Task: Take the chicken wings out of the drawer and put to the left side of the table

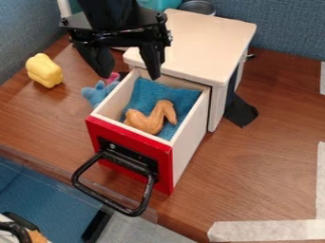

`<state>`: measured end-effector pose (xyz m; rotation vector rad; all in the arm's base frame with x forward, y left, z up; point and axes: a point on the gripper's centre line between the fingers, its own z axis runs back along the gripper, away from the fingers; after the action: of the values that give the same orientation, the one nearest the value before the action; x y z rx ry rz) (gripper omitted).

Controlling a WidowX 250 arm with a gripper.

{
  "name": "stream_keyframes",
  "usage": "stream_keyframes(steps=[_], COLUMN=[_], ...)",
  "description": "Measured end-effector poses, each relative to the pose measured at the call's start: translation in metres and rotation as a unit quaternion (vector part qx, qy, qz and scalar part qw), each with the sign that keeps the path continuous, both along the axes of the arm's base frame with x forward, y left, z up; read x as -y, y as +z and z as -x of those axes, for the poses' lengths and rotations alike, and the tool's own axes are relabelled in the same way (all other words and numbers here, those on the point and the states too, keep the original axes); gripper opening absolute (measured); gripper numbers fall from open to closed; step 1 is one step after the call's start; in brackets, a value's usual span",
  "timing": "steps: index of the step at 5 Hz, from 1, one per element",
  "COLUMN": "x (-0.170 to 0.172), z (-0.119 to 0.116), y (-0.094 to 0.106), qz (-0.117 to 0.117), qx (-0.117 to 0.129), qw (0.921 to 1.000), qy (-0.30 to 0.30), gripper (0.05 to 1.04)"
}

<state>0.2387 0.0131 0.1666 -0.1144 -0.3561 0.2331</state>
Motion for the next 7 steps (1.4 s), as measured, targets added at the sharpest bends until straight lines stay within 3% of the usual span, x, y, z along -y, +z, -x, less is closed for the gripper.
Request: stream_keyframes(steps=[1,2,3,5,7], x=[0.001,0.002,0.001,0.001,0.000], z=[0.002,0.000,-0.003,-0.011,-0.015], y=[-0.006,-0.015,-0.023,-0.031,-0.043], qz=[0.001,-0.019,-0.046,-0.102,-0.132], qx=[-0.011,-0.022,-0.027,-0.033,-0.023], qw=[0.9999,0.9950,0.9830,0.9489,0.9363], qy=[-0.009,-0.095,-0.176,-0.297,-0.325], gripper=[1.000,1.000,1.000,1.000,1.000])
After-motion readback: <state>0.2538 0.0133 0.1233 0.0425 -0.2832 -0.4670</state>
